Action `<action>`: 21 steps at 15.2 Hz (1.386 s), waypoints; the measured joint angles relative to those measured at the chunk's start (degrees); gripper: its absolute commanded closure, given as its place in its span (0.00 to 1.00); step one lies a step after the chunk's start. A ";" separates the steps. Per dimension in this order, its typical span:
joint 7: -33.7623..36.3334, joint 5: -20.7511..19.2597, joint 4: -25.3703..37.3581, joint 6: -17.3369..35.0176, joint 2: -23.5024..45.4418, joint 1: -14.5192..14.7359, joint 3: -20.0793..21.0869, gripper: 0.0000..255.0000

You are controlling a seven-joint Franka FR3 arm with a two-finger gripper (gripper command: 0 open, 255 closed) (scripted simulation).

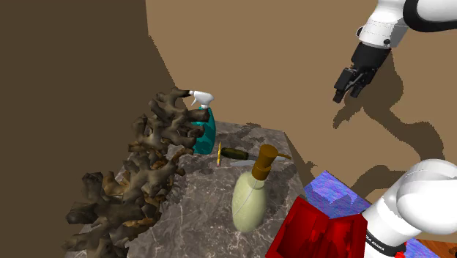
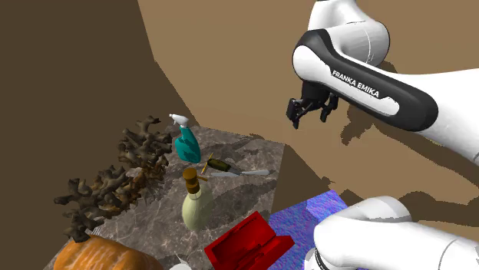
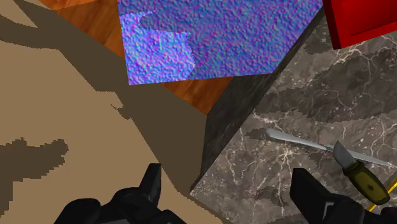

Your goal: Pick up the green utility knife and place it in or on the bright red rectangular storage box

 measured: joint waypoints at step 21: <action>-7.86 10.98 0.16 25.12 29.59 11.25 4.28 0.00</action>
